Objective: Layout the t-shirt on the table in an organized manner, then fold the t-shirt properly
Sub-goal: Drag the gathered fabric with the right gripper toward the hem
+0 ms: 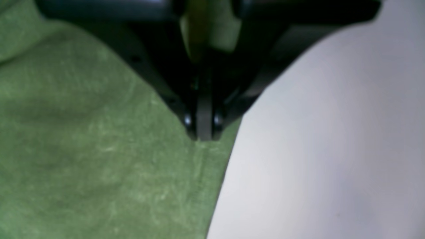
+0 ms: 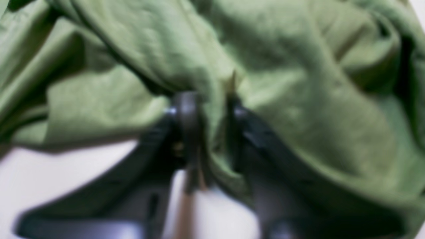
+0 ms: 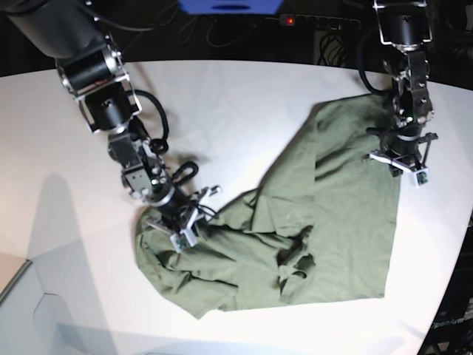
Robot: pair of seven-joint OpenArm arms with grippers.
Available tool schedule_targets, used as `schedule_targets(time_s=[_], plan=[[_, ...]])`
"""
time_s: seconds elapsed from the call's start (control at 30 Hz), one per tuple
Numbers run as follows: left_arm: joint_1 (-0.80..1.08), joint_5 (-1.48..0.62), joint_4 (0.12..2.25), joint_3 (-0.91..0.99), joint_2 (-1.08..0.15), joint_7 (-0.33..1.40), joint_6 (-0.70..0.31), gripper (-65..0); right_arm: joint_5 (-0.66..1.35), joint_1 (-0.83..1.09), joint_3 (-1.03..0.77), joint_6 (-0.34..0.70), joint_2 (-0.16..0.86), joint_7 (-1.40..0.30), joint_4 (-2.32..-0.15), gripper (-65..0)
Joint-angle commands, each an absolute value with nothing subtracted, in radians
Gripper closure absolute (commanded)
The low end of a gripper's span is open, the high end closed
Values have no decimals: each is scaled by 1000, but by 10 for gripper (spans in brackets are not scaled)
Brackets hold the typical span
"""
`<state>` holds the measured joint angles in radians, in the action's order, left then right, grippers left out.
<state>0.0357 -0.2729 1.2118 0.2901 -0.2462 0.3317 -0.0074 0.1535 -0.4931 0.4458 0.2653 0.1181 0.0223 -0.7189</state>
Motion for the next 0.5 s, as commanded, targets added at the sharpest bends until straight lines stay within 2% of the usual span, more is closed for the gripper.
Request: schedule_targets(time_s=[0.0, 0.03, 0.47], plan=[[38, -269, 1213, 291, -251, 372, -5, -2, 160, -552, 441, 265, 120, 56, -736, -31], [38, -269, 1213, 291, -251, 372, -5, -2, 160, -568, 441, 265, 120, 54, -736, -11], [71, -269, 1221, 291, -249, 367, -4, -2, 160, -839, 449, 269, 79, 58, -733, -27]])
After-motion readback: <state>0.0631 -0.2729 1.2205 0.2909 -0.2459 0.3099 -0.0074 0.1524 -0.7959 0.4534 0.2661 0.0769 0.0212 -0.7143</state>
